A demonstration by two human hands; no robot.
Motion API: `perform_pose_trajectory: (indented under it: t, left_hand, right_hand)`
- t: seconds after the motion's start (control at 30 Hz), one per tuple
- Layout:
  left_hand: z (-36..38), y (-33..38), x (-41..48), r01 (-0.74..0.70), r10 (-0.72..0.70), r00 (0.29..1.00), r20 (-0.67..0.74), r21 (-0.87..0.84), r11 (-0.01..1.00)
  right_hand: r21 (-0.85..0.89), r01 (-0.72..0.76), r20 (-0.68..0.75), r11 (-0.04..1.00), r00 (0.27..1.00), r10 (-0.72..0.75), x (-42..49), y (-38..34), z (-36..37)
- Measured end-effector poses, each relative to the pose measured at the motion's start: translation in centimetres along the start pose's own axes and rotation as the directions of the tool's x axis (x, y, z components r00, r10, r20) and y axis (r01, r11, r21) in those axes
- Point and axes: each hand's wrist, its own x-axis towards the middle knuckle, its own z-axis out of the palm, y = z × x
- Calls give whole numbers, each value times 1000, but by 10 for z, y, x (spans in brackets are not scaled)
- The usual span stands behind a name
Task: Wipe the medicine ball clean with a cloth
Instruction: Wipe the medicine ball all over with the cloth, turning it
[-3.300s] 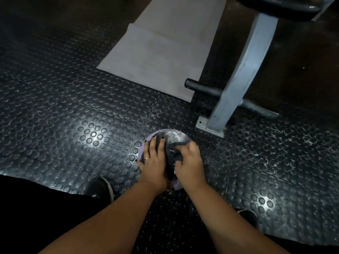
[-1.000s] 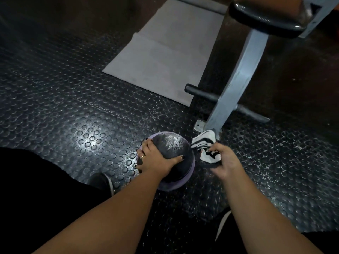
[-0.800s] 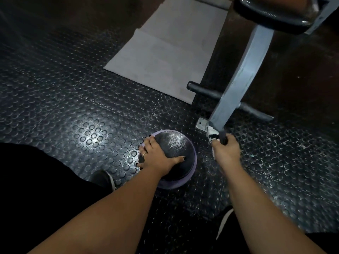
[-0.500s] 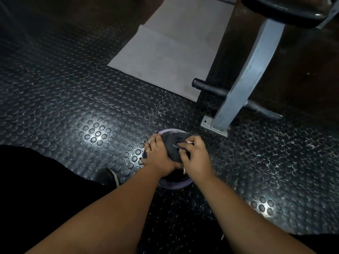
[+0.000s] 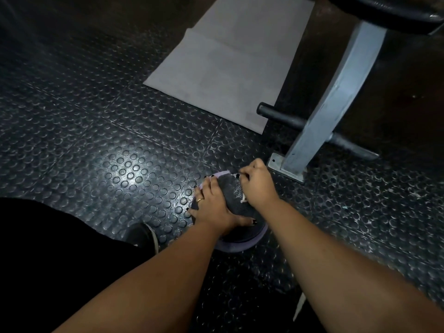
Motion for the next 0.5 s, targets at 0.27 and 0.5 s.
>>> perform_pose_trajectory:
  t: [0.27,0.5]
  left_hand:
    - [-5,5,9,-36,35,999,37,18,999]
    - [-7,2,14,-48,48,999,20,-11,999]
  right_hand:
    - [134,114,16,984,993,-117,-69,-1,-9]
    - [141,66,-98,988,994,-52,-42,-9,0]
